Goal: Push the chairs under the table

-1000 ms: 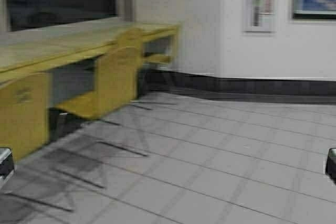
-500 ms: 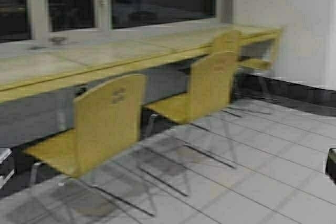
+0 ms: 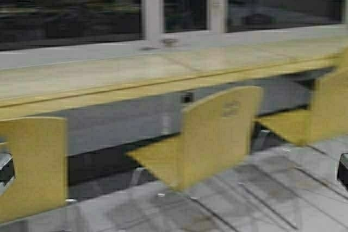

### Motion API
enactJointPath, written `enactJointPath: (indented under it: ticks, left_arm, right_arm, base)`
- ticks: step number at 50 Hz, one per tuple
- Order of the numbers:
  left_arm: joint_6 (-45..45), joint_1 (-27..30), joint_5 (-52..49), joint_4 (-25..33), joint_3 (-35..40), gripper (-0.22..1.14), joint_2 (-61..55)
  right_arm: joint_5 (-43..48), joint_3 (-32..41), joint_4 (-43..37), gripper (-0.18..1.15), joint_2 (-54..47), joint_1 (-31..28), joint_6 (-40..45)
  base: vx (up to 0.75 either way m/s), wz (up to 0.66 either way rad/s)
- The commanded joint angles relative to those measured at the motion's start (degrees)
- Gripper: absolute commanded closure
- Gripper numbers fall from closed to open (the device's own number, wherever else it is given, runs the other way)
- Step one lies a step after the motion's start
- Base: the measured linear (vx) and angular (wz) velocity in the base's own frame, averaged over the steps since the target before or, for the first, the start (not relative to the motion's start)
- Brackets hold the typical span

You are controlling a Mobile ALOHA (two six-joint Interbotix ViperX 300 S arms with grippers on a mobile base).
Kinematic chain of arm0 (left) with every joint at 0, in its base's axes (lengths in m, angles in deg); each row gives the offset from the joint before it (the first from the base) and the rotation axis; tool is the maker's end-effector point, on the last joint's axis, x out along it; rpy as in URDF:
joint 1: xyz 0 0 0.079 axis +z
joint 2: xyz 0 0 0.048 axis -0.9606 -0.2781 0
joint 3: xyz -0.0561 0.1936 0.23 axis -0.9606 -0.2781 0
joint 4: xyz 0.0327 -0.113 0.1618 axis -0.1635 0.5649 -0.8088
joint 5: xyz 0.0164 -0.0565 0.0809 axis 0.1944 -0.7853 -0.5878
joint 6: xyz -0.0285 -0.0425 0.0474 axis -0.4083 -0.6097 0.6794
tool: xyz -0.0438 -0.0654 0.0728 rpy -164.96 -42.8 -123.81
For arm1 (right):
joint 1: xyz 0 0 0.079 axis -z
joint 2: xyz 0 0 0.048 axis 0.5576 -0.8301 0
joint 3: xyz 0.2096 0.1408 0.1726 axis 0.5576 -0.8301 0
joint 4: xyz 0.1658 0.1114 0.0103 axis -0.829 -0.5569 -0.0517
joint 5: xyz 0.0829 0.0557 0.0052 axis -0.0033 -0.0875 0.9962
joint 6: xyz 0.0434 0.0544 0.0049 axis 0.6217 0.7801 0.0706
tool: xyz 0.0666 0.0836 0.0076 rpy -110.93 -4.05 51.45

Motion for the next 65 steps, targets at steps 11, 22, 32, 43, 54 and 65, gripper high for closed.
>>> enactJointPath:
  ticks: [11,22,32,43,54,65]
  left_arm:
    - [-3.6,0.0,0.1,0.0,0.5,0.89,-0.3]
    - [-4.5,0.0,0.2,0.0,0.5,0.89,-0.2]
    - [-8.1,0.0,0.2,0.1,0.9,0.89,-1.6]
    - [-16.8,0.0,0.4,0.7,2.4,0.89,-9.3]
    - [-30.8,0.0,-1.5,2.0,4.0,0.89,-18.5]
    - [-41.4,-3.0,-1.5,3.0,7.5,0.88,-29.3]
  right_arm:
    - [-4.0,0.2,0.0,0.92,-0.2,-2.1,-0.2]
    - [-4.7,0.3,0.1,0.92,-0.2,-4.0,-0.4]
    - [-5.6,0.4,0.1,0.92,-0.3,-4.9,0.1]
    - [-5.8,2.1,-0.4,0.92,-3.7,-6.8,0.4]
    - [-6.2,4.9,-3.7,0.92,-9.8,-9.4,6.9]
    - [-5.7,12.0,-4.0,0.91,-23.7,-9.7,14.2]
  base:
    - [0.16,0.59]
    - [0.12,0.58]
    - [0.1,0.49]
    - [0.09,0.33]
    - [0.06,0.16]
    - [0.04,0.04]
